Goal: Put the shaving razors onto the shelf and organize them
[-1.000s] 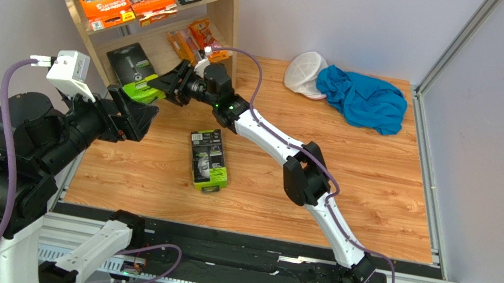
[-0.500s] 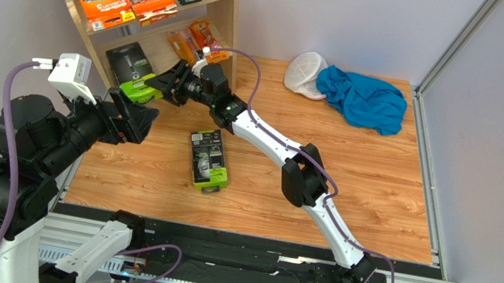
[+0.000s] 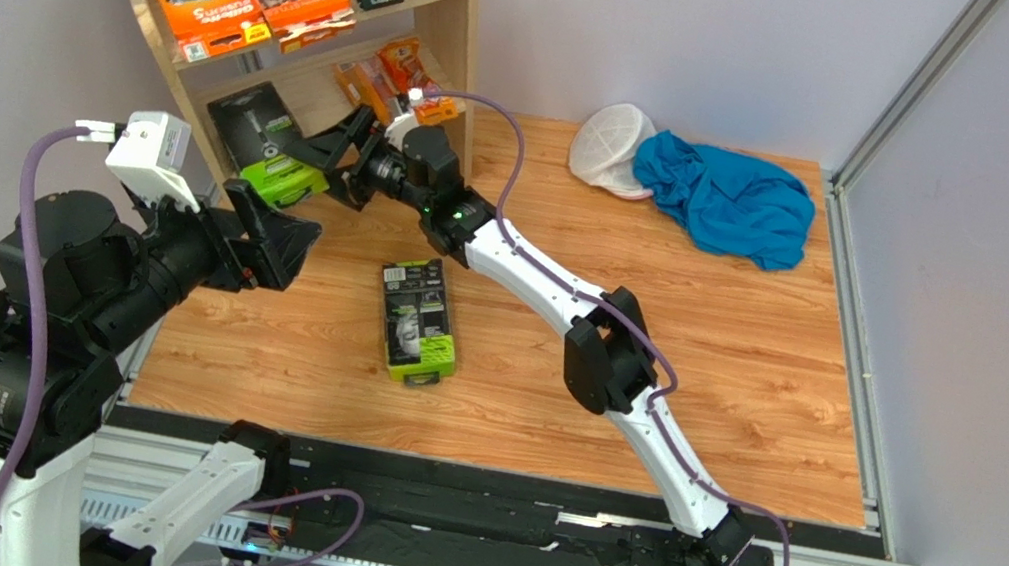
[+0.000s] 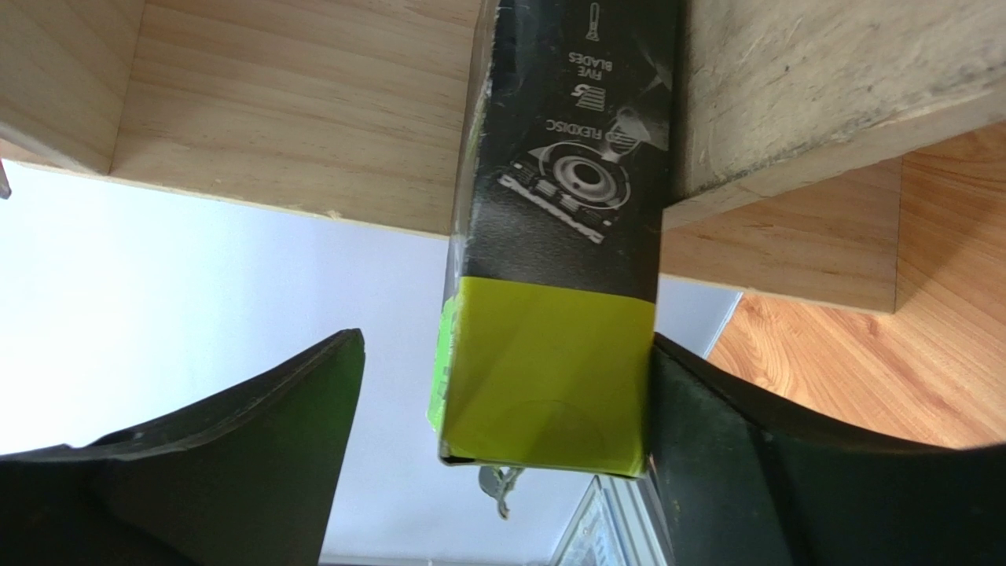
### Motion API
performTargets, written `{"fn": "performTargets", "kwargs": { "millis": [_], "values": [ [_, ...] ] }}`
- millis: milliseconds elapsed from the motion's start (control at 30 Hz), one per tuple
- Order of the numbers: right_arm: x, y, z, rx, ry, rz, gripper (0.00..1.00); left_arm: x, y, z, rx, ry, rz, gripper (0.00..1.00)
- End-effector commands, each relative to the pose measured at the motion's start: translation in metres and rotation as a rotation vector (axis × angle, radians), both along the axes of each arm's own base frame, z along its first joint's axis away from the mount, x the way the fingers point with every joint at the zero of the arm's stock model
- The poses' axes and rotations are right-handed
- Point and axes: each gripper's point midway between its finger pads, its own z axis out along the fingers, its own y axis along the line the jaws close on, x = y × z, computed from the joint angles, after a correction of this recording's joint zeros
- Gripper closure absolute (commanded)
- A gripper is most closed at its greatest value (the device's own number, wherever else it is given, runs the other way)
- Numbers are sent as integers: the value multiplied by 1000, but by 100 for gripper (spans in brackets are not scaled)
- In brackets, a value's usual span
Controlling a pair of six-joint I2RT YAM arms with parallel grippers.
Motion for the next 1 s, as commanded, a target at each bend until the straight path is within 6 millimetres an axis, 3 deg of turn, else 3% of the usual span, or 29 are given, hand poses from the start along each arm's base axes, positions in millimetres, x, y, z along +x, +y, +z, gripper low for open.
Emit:
{"fn": "performTargets", "kwargs": {
  "millis": [0, 33, 100, 133, 200, 233, 633, 967],
  "values": [
    [-13, -9, 67, 128, -96, 5, 9, -2, 1, 4, 12, -30, -3, 1],
    [-14, -8, 60, 118, -86, 6, 8, -2, 2, 4, 15, -29, -2, 1],
    [-15, -11, 66, 130, -94, 6, 7, -2, 2, 3, 17, -28, -1, 1],
    [-16, -11, 56, 116, -83, 8, 7, -2, 2, 3, 18, -27, -1, 1],
    [-19, -15, 63, 126, -92, 10, 7, -2, 2, 2, 18, -25, -2, 1],
    [-20, -15, 54, 112, -82, 9, 7, -2, 2, 1, 18, -22, -2, 1],
    [-37, -35, 66, 165, -97, 19, 8, -3, 2, -3, 19, -19, -4, 1],
    [-32, -22, 63, 155, -89, 46, 23, -3, 4, -3, 23, -22, 4, 1]
  ]
}}
